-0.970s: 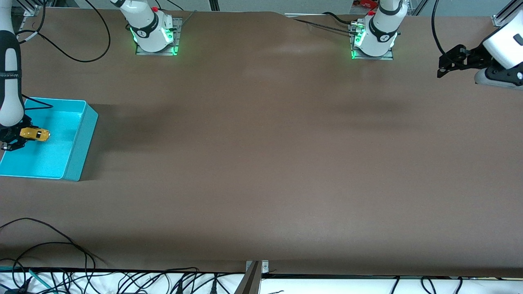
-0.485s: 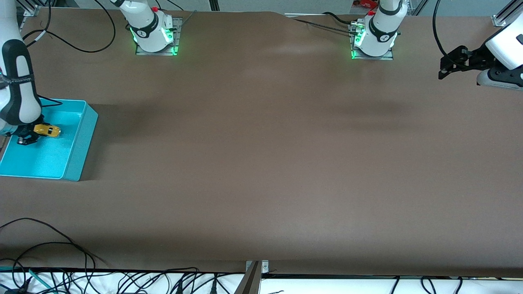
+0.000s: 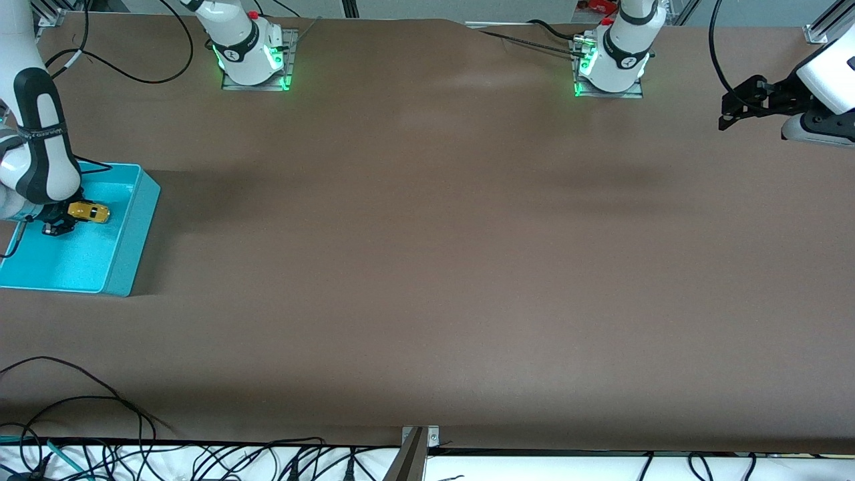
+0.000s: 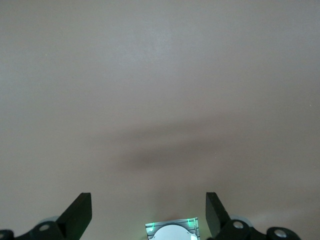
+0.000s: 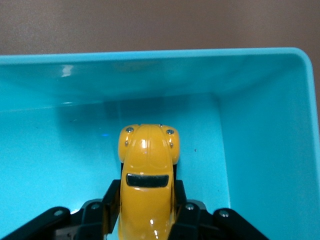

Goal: Wind up and store yellow beetle car
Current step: 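Lower the car into the cyan box and open the right gripper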

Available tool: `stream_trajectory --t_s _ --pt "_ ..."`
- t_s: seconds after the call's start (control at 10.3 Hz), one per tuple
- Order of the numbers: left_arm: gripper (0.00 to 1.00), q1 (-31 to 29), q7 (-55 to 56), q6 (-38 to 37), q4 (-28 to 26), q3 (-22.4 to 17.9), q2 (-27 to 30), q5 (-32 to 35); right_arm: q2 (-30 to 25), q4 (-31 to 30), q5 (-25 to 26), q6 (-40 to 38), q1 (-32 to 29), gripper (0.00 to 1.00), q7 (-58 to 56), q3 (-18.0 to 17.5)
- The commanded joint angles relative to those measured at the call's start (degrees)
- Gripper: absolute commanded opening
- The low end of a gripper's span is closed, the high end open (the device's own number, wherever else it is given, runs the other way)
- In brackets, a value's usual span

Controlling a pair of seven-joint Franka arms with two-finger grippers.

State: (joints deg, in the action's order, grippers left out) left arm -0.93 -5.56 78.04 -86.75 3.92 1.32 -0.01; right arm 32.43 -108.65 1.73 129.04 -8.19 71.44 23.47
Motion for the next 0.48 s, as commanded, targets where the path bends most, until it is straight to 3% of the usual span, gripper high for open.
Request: stream_trajectory --t_s 0.0,0.39 --pt "1.00 0.1 0.5 -0.2 1.5 0.1 -0.7 0.8 -0.4 -0.9 -0.2 0.8 0.0 0.00 -0.4 -0.1" --pt "1.00 0.0 0.5 -0.2 1.5 0.1 -0.8 0.8 -0.5 -0.9 -0.2 0.6 0.0 0.01 -0.4 -0.1"
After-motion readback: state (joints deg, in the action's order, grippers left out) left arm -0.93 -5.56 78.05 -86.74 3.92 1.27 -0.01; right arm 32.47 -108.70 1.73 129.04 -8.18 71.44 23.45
